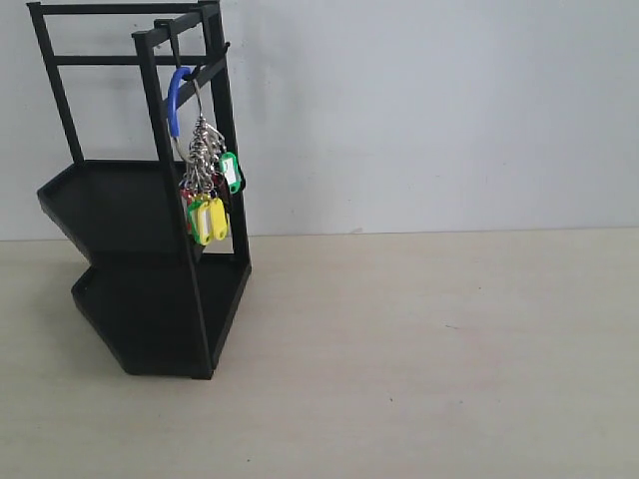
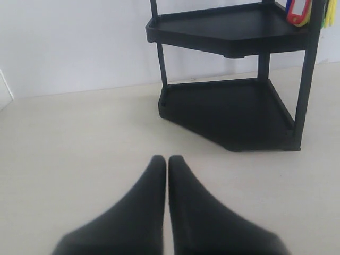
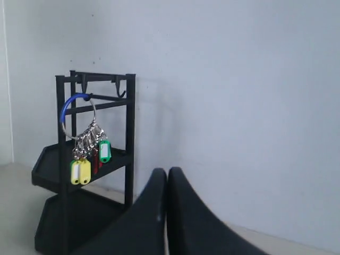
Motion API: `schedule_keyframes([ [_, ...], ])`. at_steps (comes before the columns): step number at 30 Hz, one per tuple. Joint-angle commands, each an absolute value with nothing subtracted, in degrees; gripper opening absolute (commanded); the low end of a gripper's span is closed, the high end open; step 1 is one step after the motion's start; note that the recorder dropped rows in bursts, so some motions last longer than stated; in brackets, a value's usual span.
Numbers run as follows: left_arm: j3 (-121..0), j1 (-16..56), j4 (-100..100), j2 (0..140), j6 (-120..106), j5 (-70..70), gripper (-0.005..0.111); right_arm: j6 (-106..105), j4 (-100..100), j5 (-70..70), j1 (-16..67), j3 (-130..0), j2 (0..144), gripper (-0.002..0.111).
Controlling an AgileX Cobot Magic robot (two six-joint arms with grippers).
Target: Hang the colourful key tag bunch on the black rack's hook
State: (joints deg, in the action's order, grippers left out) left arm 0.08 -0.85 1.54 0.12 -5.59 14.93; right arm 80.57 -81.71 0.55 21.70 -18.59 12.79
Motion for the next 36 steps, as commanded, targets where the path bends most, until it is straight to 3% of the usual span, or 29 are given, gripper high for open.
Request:
schedule_keyframes([
  [1, 0.0, -0.8, 1.3, 0.0, -5.6, 14.5, 0.004, 80.4, -81.4, -4.3, 15.7, -16.3, 9.0, 0.000],
  [7, 0.0, -0.8, 1.3, 0.0, -5.6, 14.5, 0.004, 74.0, -71.3, -4.0, 15.2, -13.6, 8.8, 0.000],
  [15, 0.0, -0.8, 1.3, 0.0, -5.6, 14.4, 0.004, 15.2, -5.9, -5.0, 15.2, -8.1, 8.8, 0.000],
  [36, 0.0, -0.8, 1.3, 0.0, -5.6, 14.4, 0.004, 1.0, 8.6, -5.7, 15.2, -5.4, 8.8, 0.000],
])
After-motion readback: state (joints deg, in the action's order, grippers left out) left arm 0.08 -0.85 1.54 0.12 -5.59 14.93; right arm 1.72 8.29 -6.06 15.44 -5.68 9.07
